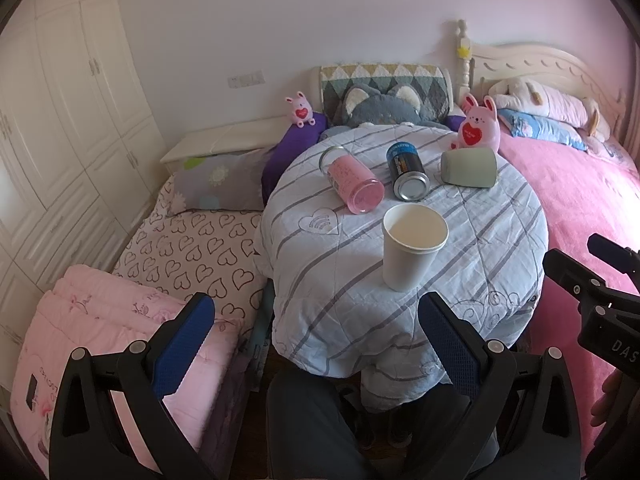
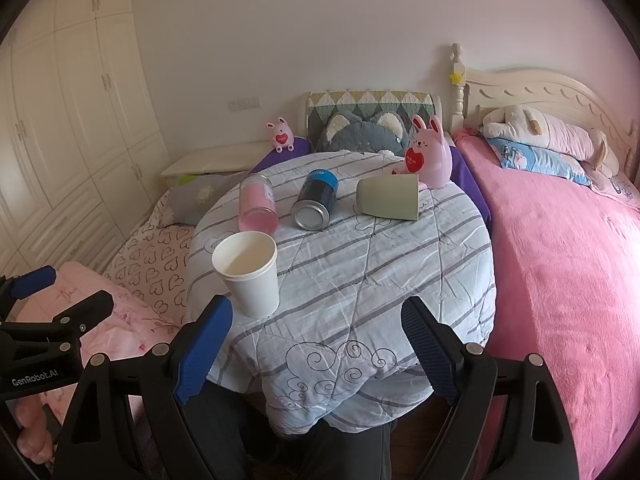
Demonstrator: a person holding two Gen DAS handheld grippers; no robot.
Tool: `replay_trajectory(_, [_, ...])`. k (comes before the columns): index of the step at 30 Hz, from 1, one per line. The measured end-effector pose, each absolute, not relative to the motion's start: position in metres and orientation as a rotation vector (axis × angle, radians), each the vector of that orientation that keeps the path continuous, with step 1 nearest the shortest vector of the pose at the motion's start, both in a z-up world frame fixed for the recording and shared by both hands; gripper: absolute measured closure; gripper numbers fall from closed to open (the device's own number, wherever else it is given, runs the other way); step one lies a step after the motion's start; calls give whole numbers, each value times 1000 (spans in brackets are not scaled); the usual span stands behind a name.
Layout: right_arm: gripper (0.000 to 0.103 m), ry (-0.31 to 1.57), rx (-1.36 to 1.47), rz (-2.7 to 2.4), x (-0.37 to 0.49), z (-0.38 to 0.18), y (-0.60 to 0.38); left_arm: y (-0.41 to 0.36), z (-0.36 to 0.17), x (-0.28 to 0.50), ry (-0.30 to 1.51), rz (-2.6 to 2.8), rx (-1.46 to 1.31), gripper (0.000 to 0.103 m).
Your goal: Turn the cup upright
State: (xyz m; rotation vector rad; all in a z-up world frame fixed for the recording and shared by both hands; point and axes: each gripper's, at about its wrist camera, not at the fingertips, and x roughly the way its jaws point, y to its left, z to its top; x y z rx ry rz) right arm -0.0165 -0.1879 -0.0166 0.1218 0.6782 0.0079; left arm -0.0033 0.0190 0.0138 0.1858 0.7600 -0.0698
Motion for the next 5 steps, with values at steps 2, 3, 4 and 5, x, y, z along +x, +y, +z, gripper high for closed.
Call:
replay_trajectory(2, [15, 679, 122, 8, -16, -17, -188, 19, 15, -1, 757, -73, 183, 0])
replay_trajectory(3, [15, 678, 123, 9, -16, -16, -188, 20, 15, 0, 757, -75, 181, 0])
replay_trajectory(4, [15, 678, 122, 8, -16, -16, -188, 20, 15, 2, 760, -74, 178, 0])
replay_trajectory(5, [15, 677, 122, 7, -17, -16, -188, 20, 15, 1, 760, -74, 181, 0])
